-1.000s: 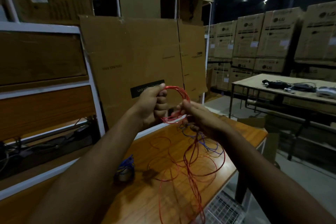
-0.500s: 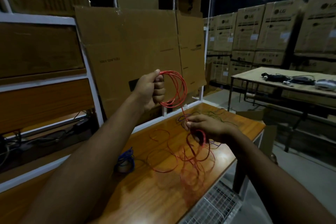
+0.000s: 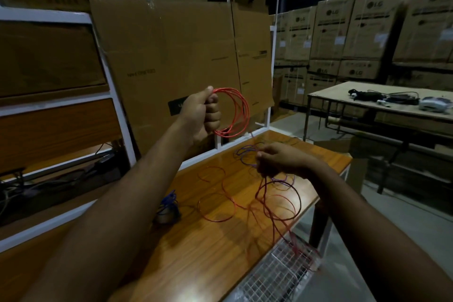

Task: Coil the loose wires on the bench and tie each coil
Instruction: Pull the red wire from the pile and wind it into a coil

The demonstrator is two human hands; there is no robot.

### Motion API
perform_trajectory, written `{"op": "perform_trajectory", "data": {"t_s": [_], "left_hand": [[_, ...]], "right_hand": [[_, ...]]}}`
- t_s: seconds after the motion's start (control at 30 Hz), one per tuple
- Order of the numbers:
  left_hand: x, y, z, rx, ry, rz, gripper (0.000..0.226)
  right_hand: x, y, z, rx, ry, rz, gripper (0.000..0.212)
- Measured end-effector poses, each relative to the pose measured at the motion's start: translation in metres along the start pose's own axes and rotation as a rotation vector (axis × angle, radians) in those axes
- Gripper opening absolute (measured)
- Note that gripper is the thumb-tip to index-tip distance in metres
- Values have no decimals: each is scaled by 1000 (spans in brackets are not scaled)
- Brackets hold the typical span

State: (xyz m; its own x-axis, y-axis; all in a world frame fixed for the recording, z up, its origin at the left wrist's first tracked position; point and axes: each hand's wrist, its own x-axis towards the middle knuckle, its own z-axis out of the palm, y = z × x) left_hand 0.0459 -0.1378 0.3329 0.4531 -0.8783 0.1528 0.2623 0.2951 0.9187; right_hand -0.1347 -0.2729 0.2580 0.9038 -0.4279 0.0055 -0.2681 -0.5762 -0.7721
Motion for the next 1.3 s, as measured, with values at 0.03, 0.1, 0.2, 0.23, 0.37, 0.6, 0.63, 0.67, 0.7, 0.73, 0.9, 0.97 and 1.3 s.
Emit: {"op": "perform_trajectory", "data": {"t_s": [0.03, 0.1, 0.2, 0.23, 0.37, 0.6, 0.63, 0.67, 0.7, 0.73, 0.9, 0.97, 1.3], "left_hand": [[0, 0, 0, -9, 0, 4, 44], [0, 2, 0, -19, -6, 11, 44], [-3, 2, 3, 27, -6, 9, 43], [-3, 0, 5, 47, -6, 11, 43], [-4, 1, 7, -51, -21, 35, 43], [-3, 33, -3, -265, 22, 131, 42], [-2, 38, -6, -297, 26, 150, 42], [-1, 42, -8, -313, 26, 164, 42], [-1, 45, -9, -308, 22, 169, 42], [-1, 45, -9, -289, 18, 167, 43], [-1, 25, 1, -155, 10, 141, 42], [-1, 16, 6, -104, 13, 141, 42], [4, -17, 3, 78, 57, 145, 41]], "right_hand": [[0, -1, -2, 175, 59, 7, 26], [1, -1, -3, 480, 166, 1, 26], [5, -2, -1, -15, 177, 20, 27], [6, -1, 0, -171, 136, 12, 28], [3, -2, -7, 385, 92, -62, 32], [-9, 56, 8, 630, -288, -13, 31], [-12, 64, 13, 598, -362, -4, 30], [-14, 70, 17, 568, -388, 9, 28], [-15, 73, 22, 568, -355, 20, 26], [-15, 74, 27, 610, -264, 26, 24], [-8, 40, 48, 947, 385, 17, 22], [-9, 20, 59, 626, 438, 76, 12], [-57, -87, 34, -163, 315, -400, 20]]}}
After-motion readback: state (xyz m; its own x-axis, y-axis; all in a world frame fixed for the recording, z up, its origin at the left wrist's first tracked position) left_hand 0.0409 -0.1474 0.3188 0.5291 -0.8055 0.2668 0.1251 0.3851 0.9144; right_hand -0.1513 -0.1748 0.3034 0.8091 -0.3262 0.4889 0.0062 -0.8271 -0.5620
